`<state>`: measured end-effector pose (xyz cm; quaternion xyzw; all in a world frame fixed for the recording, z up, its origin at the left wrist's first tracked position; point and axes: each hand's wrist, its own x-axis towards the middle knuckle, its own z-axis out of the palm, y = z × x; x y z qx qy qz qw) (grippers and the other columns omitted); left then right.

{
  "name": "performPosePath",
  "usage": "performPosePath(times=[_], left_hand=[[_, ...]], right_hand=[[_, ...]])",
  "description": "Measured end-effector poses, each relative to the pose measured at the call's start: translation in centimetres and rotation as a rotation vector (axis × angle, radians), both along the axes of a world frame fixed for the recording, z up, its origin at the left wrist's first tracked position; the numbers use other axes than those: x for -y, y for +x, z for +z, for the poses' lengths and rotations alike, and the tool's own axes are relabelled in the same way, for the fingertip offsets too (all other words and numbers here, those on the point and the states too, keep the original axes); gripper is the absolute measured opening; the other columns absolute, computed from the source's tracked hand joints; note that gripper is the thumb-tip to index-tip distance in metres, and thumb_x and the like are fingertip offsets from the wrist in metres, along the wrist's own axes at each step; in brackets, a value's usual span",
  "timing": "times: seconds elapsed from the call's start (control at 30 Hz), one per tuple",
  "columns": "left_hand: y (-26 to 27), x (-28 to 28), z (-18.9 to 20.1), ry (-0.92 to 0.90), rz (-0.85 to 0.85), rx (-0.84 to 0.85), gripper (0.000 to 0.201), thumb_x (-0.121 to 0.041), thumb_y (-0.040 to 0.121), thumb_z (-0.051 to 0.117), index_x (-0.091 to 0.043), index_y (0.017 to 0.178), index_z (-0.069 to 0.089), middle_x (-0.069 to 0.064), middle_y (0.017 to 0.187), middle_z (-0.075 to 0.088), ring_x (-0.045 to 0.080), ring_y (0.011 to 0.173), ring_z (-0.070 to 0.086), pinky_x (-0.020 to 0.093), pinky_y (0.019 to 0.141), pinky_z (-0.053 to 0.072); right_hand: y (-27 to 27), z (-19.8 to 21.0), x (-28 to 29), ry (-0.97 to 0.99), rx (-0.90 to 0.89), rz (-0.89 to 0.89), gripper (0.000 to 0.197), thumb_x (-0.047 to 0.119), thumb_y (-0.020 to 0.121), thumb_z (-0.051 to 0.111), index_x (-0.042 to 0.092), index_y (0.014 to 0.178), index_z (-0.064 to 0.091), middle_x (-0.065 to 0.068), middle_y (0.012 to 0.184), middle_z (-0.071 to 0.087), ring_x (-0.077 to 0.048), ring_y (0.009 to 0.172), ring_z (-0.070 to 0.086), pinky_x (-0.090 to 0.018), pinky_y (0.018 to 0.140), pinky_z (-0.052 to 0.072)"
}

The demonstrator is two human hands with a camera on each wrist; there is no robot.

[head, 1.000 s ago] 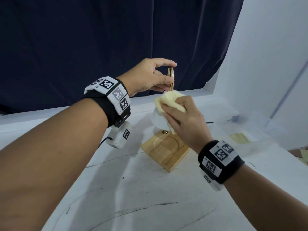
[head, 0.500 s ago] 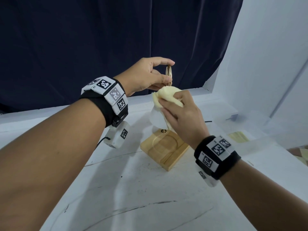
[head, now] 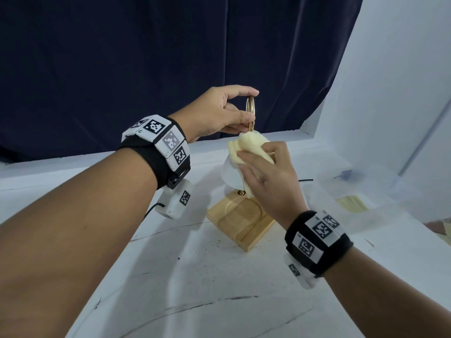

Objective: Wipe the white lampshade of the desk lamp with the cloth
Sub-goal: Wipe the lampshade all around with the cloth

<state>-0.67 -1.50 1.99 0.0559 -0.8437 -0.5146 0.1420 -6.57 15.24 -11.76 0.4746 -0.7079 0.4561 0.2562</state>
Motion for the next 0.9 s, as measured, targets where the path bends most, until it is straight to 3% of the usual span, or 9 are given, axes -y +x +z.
performPosePath(times=[0.1, 0.17, 0.2, 0.3, 0.4, 0.63, 0.8, 0.9], left_hand=[[-0.1, 0.3, 0.4, -0.008, -0.025, 0.029, 0.053, -0.012, 0.099, 0.073, -0.025, 0.148, 0.057, 0.011, 0.097, 0.083, 0.023, 0.098, 0.081, 0.032, 0.092, 0.064], [-0.2, 0.5, 0.7, -0.001, -0.044, 0.056, 0.054, -0.015, 0.101, 0.071, -0.029, 0.15, 0.055, 0.009, 0.098, 0.082, 0.022, 0.099, 0.08, 0.033, 0.095, 0.062], [-0.3, 0.7, 0.9, -0.006, -0.052, 0.076, 0.055, -0.017, 0.102, 0.069, -0.032, 0.152, 0.053, 0.007, 0.099, 0.082, 0.021, 0.1, 0.08, 0.033, 0.097, 0.061], [-0.8, 1.1, 1.6, -0.043, -0.087, 0.154, 0.056, -0.023, 0.105, 0.066, -0.04, 0.155, 0.048, 0.002, 0.113, 0.081, 0.022, 0.108, 0.077, 0.034, 0.105, 0.057], [-1.2, 1.6, 1.8, 0.003, -0.149, 0.216, 0.055, -0.022, 0.105, 0.064, -0.039, 0.156, 0.047, 0.004, 0.124, 0.078, 0.024, 0.115, 0.074, 0.035, 0.108, 0.056], [-1.2, 1.5, 0.7, 0.149, -0.132, 0.065, 0.033, -0.006, 0.102, 0.067, -0.014, 0.133, 0.064, 0.02, 0.107, 0.08, 0.03, 0.101, 0.078, 0.033, 0.097, 0.061], [-0.2, 1.4, 0.7, 0.189, -0.043, -0.046, 0.032, 0.0, 0.099, 0.068, -0.008, 0.131, 0.066, 0.024, 0.101, 0.08, 0.028, 0.095, 0.081, 0.03, 0.087, 0.063], [0.6, 1.4, 1.6, 0.173, 0.005, -0.092, 0.035, 0.002, 0.098, 0.069, -0.006, 0.132, 0.067, 0.025, 0.1, 0.08, 0.027, 0.094, 0.081, 0.03, 0.085, 0.063]], right_hand=[[-0.1, -0.3, -0.7, -0.068, 0.076, -0.033, 0.035, 0.023, 0.095, 0.074, 0.019, 0.129, 0.071, -0.011, 0.121, 0.047, -0.005, 0.102, 0.043, -0.015, 0.091, 0.042], [-0.2, -0.5, -0.9, -0.05, 0.091, -0.044, 0.043, 0.028, 0.094, 0.076, 0.021, 0.135, 0.067, -0.01, 0.124, 0.044, -0.004, 0.105, 0.042, -0.004, 0.095, 0.034], [-0.2, -0.7, -1.0, -0.033, 0.097, -0.04, 0.047, 0.031, 0.093, 0.076, 0.023, 0.138, 0.064, -0.008, 0.126, 0.042, -0.006, 0.109, 0.043, -0.006, 0.097, 0.034], [0.0, -1.5, -0.8, 0.027, 0.171, -0.015, 0.059, 0.042, 0.091, 0.076, 0.033, 0.145, 0.055, 0.001, 0.134, 0.031, -0.013, 0.123, 0.04, -0.025, 0.106, 0.036], [0.3, -1.9, -0.4, 0.056, 0.191, -0.033, 0.063, 0.045, 0.092, 0.073, 0.043, 0.149, 0.046, 0.002, 0.142, 0.028, -0.022, 0.131, 0.038, -0.037, 0.11, 0.036], [0.4, -1.7, -0.2, 0.108, 0.247, 0.032, 0.067, 0.047, 0.094, 0.07, 0.049, 0.151, 0.034, 0.005, 0.154, 0.028, -0.014, 0.13, 0.046, -0.035, 0.095, 0.05], [-0.4, -1.0, 0.7, 0.149, 0.256, 0.077, 0.068, 0.042, 0.094, 0.07, 0.055, 0.149, 0.032, 0.01, 0.15, 0.027, 0.001, 0.112, 0.039, -0.033, 0.095, 0.048], [-1.3, -0.3, 1.5, 0.141, 0.237, 0.111, 0.065, 0.037, 0.095, 0.07, 0.052, 0.149, 0.037, 0.007, 0.152, 0.03, 0.002, 0.118, 0.037, -0.03, 0.1, 0.045]])
